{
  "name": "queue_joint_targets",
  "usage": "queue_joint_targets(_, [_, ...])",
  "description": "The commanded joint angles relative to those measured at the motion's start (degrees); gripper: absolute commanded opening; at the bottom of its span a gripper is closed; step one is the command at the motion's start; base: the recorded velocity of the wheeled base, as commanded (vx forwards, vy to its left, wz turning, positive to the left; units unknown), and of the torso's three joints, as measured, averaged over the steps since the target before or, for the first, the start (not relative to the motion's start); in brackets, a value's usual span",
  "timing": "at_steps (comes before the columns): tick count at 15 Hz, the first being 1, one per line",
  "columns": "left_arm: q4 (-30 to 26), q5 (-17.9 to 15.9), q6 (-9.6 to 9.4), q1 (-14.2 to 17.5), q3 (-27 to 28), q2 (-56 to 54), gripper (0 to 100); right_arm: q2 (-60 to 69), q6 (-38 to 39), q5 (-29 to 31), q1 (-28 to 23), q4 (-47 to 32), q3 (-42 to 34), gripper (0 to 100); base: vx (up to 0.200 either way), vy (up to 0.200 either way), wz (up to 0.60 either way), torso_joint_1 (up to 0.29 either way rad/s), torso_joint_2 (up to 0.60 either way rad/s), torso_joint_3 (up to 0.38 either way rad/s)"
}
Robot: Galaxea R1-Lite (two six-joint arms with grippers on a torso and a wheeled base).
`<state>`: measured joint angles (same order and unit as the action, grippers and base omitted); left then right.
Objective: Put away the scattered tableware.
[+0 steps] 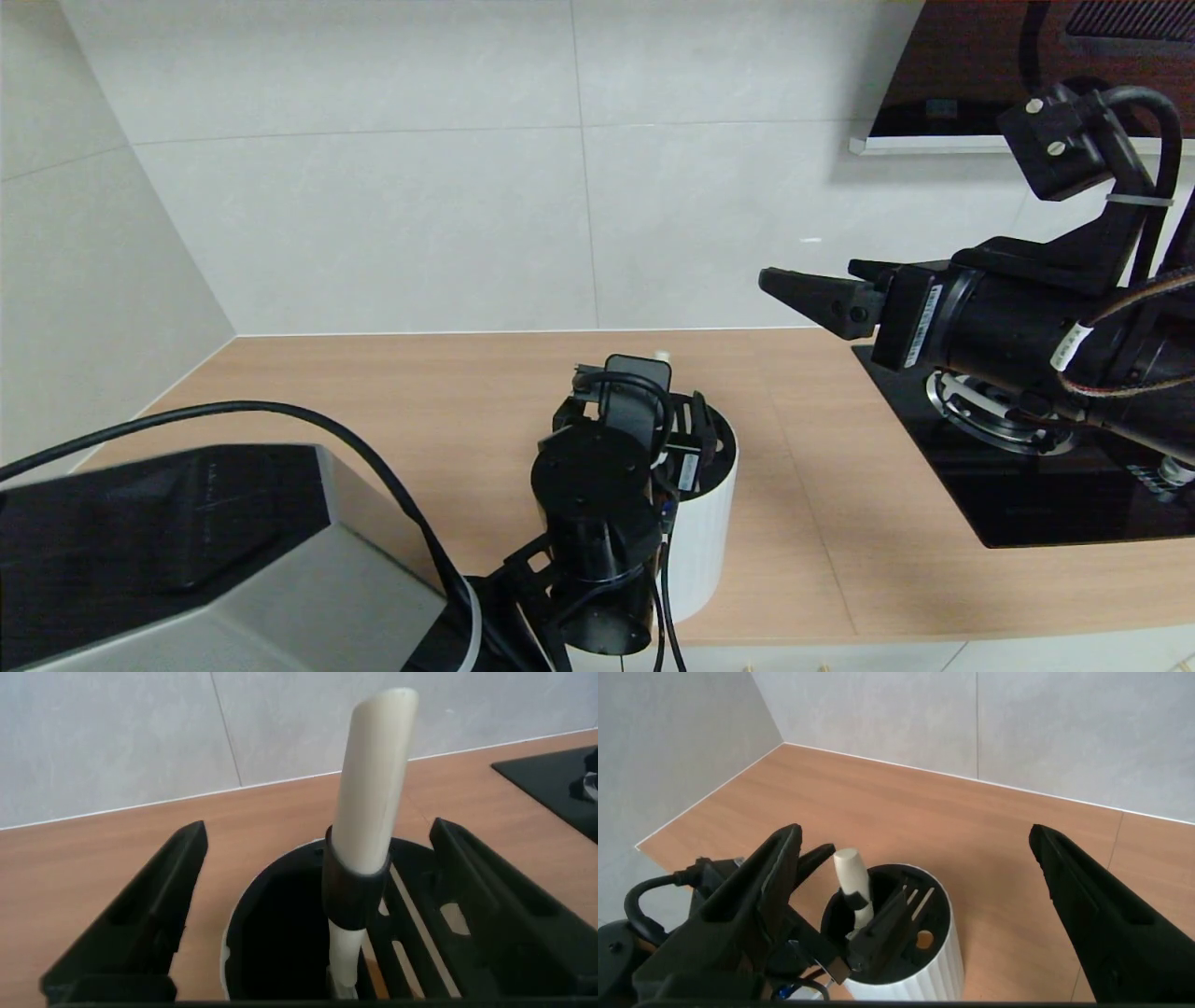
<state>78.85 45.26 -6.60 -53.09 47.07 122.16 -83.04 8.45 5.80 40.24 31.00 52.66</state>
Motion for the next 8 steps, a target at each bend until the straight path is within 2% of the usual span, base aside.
queue_joint_targets(1, [0.0,0.0,0.00,0.0,-0.1,-0.6,100,-0.1,0.0,0.0,0.0,0.0,0.0,100,0.000,0.000,0.00,0.000,0.00,0.000])
queue_joint_targets(5, [0.9,-0.3,0.00,-0.4,-0.4,-9.1,100,0.0,0.1,0.1,0.0,0.0,0.0,100,0.000,0.000,0.00,0.000,0.00,0.000])
queue_joint_targets(7, [0.7,-1.2,0.00,-0.2,-0.8,-14.5,100,0.2,0.1,0.3,-0.1,0.1,-0.1,100,0.000,0.000,0.00,0.000,0.00,0.000])
queue_joint_targets(8, [0.2,-3.0,0.00,0.4,-1.6,-19.2,100,0.6,0.2,0.6,-0.3,0.1,-0.1,100,0.000,0.000,0.00,0.000,0.00,0.000])
